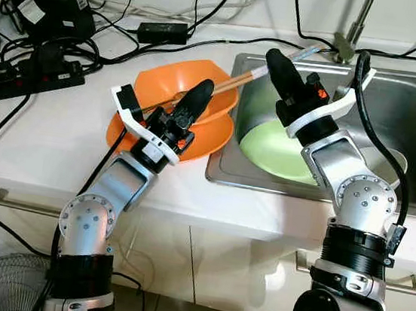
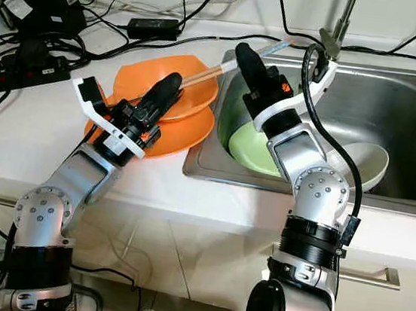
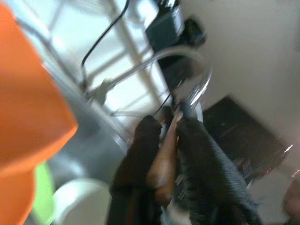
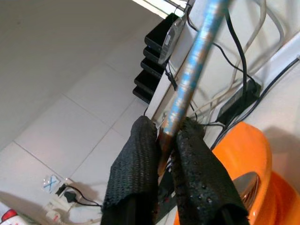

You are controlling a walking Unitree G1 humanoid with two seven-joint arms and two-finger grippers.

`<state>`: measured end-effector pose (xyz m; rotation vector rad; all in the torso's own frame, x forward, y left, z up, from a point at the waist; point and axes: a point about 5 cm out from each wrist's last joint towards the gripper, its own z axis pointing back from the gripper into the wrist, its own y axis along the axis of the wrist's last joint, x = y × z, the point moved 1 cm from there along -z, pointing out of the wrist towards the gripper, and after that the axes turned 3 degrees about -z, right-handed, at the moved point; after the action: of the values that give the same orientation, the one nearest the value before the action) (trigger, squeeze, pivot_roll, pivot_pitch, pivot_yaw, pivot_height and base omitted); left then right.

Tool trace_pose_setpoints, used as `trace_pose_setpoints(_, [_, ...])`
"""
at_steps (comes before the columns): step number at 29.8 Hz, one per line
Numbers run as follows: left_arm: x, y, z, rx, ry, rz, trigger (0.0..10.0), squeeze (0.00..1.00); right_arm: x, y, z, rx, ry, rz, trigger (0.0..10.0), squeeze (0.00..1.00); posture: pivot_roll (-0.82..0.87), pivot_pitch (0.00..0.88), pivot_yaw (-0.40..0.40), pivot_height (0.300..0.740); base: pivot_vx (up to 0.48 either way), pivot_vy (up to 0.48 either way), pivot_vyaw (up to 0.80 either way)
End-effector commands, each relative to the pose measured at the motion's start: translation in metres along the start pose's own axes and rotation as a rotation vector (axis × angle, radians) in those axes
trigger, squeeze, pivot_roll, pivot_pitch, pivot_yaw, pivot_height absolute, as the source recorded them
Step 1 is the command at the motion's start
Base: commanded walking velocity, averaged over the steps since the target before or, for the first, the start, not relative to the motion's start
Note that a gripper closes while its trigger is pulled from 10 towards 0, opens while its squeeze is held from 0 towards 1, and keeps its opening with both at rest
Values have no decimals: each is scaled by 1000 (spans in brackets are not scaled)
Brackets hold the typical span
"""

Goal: Kitchen organization

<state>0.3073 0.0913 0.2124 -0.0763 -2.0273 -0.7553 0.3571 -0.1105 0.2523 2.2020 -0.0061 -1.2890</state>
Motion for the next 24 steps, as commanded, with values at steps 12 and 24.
trace_pose_setpoints(12, [47,-6,-19,-73,-138,-199,10000,1000,1,5,-2,70,-28,15,0,0,-31,48,143,740,0,0,0])
trace_pose_setpoints(24, [46,-9,-18,-102,-118,-315,10000,1000,44,47,9,344,-328,9,0,0,-31,47,144,740,0,0,0])
